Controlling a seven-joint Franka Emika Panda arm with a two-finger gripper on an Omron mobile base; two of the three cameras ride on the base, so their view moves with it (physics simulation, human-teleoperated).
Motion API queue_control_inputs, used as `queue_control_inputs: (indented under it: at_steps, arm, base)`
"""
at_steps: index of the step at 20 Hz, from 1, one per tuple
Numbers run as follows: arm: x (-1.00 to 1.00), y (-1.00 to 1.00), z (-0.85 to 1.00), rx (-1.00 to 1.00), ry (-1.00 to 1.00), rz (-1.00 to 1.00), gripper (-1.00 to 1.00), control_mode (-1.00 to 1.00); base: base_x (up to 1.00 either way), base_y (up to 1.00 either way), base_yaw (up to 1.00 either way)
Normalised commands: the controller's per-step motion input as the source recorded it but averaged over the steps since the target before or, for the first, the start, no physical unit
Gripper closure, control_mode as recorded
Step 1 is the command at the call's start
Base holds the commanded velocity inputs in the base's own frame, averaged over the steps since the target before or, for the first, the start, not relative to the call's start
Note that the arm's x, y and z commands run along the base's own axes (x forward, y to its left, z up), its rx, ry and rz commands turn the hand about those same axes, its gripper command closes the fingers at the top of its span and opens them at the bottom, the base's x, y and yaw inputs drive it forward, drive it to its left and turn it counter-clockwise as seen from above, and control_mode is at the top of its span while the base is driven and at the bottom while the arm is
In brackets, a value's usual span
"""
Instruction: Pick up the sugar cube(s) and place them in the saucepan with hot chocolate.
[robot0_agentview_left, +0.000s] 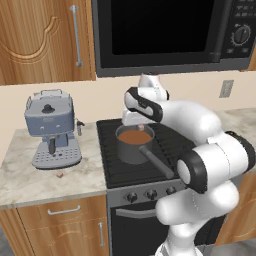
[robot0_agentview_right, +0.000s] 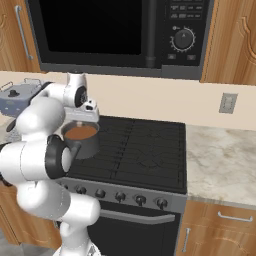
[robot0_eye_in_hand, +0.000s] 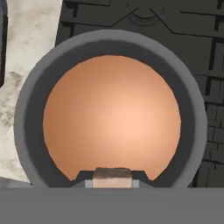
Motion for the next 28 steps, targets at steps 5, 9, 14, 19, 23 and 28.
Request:
queue_control_inputs:
  at_steps: [5, 9, 14, 19, 23, 28]
  arm:
    - [0.10, 0.01, -0.40, 0.00, -0.05, -0.05, 1.00, -1.00]
    - [0.03, 0.00, -0.22, 0.00, -0.10, -0.03, 1.00, -1.00]
    - [0.21, 0.02, -0.12, 0.00, -0.07, -0.02, 1.00, -1.00]
    - [0.13, 0.02, -0.08, 0.00, 0.00, -0.01, 1.00, -1.00]
    - [0.16, 0.00, -0.12, 0.00, 0.00, 0.00, 1.00, -1.00]
    - [0.12, 0.00, -0.05, 0.00, 0.00, 0.00, 1.00, -1.00]
  base:
    - [0.00, 0.00, 0.00]
    - [0.00, 0.00, 0.00]
    - [0.00, 0.00, 0.00]
    - [0.00, 0.00, 0.00]
    - [0.00, 0.00, 0.00]
    - [0.00, 0.00, 0.00]
